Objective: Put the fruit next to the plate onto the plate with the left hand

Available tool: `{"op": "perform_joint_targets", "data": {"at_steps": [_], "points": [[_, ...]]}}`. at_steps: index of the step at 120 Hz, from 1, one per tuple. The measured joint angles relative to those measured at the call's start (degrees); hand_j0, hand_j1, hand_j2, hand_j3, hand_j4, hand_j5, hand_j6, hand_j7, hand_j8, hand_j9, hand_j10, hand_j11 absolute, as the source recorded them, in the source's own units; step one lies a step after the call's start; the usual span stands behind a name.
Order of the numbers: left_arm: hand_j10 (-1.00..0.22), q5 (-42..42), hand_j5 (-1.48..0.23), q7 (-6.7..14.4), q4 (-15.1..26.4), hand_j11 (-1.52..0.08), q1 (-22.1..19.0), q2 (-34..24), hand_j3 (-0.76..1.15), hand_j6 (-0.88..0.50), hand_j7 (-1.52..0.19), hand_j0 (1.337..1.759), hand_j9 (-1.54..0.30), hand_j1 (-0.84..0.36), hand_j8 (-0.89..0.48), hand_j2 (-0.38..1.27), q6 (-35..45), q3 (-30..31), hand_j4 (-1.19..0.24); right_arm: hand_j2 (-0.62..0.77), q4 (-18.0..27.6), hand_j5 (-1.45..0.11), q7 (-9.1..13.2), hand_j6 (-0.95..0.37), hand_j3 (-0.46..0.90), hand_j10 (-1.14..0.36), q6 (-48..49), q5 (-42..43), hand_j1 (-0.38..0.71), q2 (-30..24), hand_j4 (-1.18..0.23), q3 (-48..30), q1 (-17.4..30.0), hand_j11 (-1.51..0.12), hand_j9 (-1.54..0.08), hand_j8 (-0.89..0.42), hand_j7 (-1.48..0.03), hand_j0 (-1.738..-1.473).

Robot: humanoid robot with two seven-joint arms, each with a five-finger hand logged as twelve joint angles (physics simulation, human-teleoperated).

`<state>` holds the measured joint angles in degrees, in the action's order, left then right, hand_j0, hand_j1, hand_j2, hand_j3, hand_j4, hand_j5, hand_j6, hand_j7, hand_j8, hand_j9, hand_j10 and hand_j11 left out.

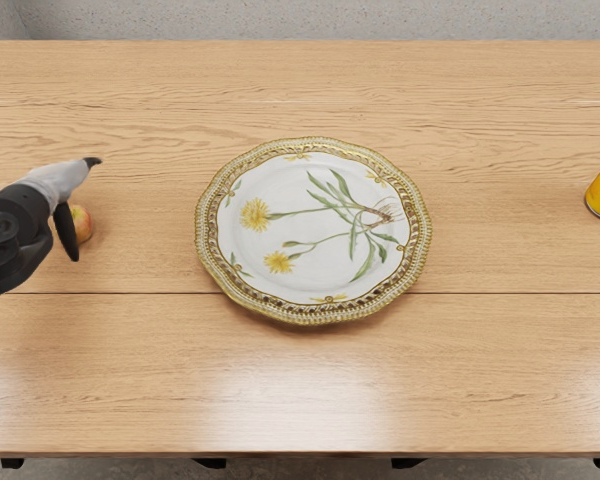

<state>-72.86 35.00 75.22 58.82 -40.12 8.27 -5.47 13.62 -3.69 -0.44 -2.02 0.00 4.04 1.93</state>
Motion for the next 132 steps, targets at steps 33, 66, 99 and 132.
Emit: {"op": "perform_joint_targets", "data": {"at_steps": [33, 66, 99, 132], "points": [[-0.26, 0.6, -0.33, 0.0, -3.2, -0.33, 0.6, 0.1, 0.00, -0.26, -0.33, 1.658, -0.33, 0.05, -0.26, 0.06, -2.2, 2.5, -0.26, 0.00, 0.0, -0.01, 0.0, -0.01, 0.00, -0.01, 0.0, 0.0, -0.34, 0.0, -0.01, 0.0, 0.0, -0.01, -0.01, -0.01, -0.01, -1.658], [-0.42, 0.9, -0.53, 0.0, -3.4, -0.53, 0.7, 0.2, 0.00, -0.42, -0.53, 1.658, -0.53, -0.14, -0.42, 0.09, -3.1, 2.6, -0.42, 0.00, 0.0, -0.01, 0.0, -0.01, 0.00, -0.01, 0.0, 0.0, -0.34, 0.0, -0.01, 0.0, 0.0, -0.01, -0.01, -0.01, -0.01, -1.658], [-0.57, 1.4, -0.71, 0.0, -3.4, -0.74, 0.2, 0.2, 0.00, -0.42, -0.74, 1.655, -0.74, -0.28, -0.52, 0.19, -3.0, 2.2, -0.50, 0.00, 0.0, -0.01, 0.0, -0.01, 0.00, -0.01, 0.0, 0.0, -0.34, 0.0, -0.01, 0.0, 0.0, -0.01, -0.01, -0.01, -0.01, -1.658], [-0.65, 2.5, -0.81, 0.0, -3.5, -0.89, 0.0, 0.6, 0.00, -0.37, -0.87, 1.649, -0.89, -0.26, -0.49, 0.14, -2.8, 2.3, -0.49, 0.00, 0.0, -0.01, 0.0, -0.01, 0.00, -0.01, 0.0, 0.0, -0.34, 0.0, -0.01, 0.0, 0.0, -0.01, -0.01, -0.01, -0.01, -1.658]]}}
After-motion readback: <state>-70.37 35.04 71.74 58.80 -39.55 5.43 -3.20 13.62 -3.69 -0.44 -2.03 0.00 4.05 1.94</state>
